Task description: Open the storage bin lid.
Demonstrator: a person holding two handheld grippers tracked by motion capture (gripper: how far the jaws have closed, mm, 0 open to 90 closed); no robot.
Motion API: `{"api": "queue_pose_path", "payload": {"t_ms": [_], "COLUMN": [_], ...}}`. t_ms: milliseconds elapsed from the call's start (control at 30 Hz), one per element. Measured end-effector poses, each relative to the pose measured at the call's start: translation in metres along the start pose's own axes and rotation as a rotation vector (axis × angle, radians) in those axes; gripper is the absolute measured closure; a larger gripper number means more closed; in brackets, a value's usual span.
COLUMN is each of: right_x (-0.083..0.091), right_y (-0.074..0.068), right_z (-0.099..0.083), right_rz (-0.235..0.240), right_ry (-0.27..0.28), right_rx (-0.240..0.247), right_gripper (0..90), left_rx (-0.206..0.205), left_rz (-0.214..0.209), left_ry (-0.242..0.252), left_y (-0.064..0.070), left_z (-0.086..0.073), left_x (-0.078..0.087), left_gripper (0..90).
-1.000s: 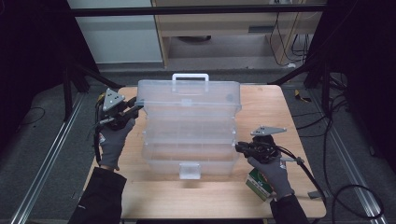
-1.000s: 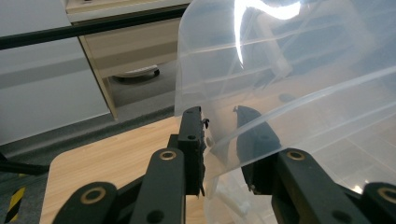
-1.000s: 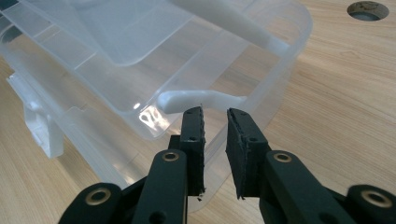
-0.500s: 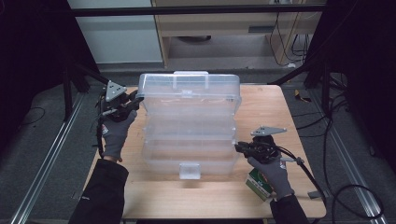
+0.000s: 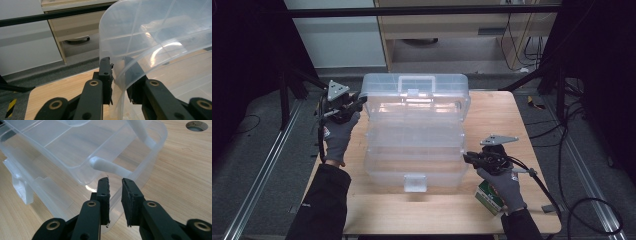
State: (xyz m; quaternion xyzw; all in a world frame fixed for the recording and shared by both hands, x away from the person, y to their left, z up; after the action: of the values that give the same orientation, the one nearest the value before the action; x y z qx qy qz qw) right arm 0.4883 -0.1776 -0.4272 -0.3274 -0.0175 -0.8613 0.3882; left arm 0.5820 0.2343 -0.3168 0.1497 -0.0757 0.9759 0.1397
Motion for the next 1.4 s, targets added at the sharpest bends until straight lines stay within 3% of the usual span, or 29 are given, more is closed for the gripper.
{"api": "queue_pose_path", "payload": {"t_ms": [800, 1067, 1400], "right_x": [-0.002, -0.002, -0.002], "right_y": [-0.003, -0.002, -0.001], "right_z": [0.001, 0.001, 0.001], "right_rz": [-0.025, -0.022, -0.016], "right_ry": [-0.003, -0.005, -0.009], "right_rx": [0.005, 0.001, -0.006], "right_gripper": [76.2, 76.0, 75.1], "left_rx": [0.002, 0.03, 0.007], "left_rz": [0.05, 0.057, 0.064], "left_ry": [-0.022, -0.029, -0.062], "left_y": [-0.003, -0.006, -0.008], "left_z": [0.015, 0.017, 0.022], "left_x": [-0.033, -0.048, -0.064], "left_gripper": [76.9, 77.8, 77.6]}}
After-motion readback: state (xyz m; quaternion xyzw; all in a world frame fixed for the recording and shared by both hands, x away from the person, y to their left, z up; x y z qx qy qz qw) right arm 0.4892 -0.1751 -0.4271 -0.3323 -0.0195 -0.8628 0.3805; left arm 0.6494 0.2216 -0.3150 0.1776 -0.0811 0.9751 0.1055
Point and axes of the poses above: each handheld gripper's, and its own axes: x roughly backward along the jaws, z roughly out of its top, y roughly to its right, the point moved 2 cm from there along -x, roughly forward along the jaws, and after that the axes turned 7 degrees about z, right-handed, at the moved point
